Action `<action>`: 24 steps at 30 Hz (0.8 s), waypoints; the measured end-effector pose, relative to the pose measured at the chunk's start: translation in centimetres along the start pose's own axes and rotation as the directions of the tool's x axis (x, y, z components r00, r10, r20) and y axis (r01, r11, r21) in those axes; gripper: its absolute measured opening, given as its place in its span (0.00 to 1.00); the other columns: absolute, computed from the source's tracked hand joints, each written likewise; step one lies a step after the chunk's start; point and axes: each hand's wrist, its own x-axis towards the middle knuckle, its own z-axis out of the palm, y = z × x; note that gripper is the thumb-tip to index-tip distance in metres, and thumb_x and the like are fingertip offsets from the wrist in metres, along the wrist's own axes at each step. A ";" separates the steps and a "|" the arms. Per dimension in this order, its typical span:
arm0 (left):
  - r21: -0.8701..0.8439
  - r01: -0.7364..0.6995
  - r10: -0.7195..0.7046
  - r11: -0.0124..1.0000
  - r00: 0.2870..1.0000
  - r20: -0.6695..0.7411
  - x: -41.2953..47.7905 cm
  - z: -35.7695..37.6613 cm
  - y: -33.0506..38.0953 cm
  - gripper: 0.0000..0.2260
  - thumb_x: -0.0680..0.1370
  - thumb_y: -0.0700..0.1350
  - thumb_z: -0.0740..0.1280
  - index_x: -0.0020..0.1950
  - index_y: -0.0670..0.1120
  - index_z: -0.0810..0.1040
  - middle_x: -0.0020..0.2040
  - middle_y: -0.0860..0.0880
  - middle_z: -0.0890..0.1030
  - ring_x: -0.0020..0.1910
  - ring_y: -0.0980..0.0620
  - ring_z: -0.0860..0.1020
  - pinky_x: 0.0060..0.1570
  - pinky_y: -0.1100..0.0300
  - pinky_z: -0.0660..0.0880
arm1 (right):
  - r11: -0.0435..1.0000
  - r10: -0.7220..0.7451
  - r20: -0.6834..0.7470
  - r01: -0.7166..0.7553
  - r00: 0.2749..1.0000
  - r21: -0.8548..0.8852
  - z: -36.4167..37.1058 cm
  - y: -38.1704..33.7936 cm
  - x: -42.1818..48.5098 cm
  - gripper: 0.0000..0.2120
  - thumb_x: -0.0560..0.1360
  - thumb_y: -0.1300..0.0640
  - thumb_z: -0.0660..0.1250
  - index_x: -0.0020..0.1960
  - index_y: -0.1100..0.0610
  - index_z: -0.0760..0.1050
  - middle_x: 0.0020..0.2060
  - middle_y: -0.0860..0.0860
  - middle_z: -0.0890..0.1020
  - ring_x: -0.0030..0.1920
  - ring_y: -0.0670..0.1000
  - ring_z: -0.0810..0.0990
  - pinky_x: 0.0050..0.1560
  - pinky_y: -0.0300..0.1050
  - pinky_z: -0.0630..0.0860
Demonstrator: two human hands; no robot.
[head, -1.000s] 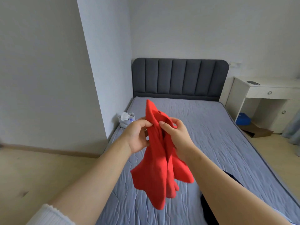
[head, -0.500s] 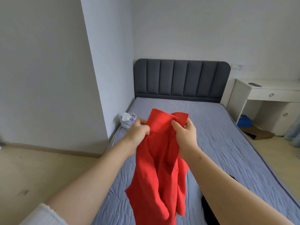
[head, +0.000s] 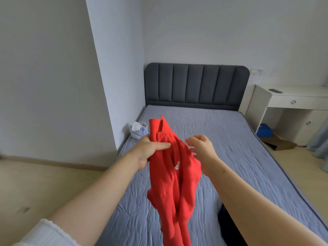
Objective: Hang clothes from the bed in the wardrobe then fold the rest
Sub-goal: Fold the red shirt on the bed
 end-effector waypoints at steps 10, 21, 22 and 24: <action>-0.131 0.005 0.037 0.991 0.949 0.314 -0.6 -1.0 1.3 0.14 0.64 0.29 0.69 0.42 0.44 0.82 0.39 0.45 0.83 0.39 0.48 0.83 0.42 0.53 0.81 | 0.969 0.191 0.370 -0.115 0.909 -0.219 -1.0 1.1 -0.5 0.05 0.74 0.59 0.66 0.49 0.53 0.78 0.44 0.50 0.80 0.46 0.49 0.75 0.52 0.47 0.67; 0.341 0.113 -0.032 0.933 0.972 -0.232 -0.5 -1.1 -1.5 0.13 0.66 0.29 0.72 0.41 0.47 0.79 0.38 0.48 0.83 0.40 0.50 0.81 0.48 0.56 0.78 | 0.956 0.182 0.420 -0.260 0.889 0.138 -1.2 2.9 -0.9 0.11 0.75 0.60 0.58 0.35 0.56 0.74 0.29 0.53 0.76 0.29 0.49 0.74 0.31 0.40 0.68; 0.229 0.111 -0.068 0.967 0.980 -0.186 -0.6 -0.7 -1.8 0.12 0.69 0.28 0.69 0.42 0.46 0.79 0.36 0.49 0.83 0.37 0.51 0.82 0.44 0.56 0.80 | 0.918 0.219 0.476 -0.344 0.852 0.194 -1.3 3.2 -0.9 0.12 0.74 0.59 0.57 0.34 0.56 0.74 0.28 0.53 0.77 0.27 0.50 0.75 0.30 0.39 0.71; -0.020 0.121 -0.122 0.993 0.989 -0.085 -1.0 0.2 -2.4 0.12 0.74 0.28 0.63 0.43 0.44 0.78 0.33 0.49 0.83 0.32 0.53 0.82 0.34 0.59 0.80 | 0.893 0.261 0.468 -0.395 0.844 0.214 -1.4 4.3 -0.6 0.10 0.75 0.61 0.57 0.36 0.56 0.72 0.28 0.53 0.76 0.25 0.49 0.75 0.29 0.38 0.72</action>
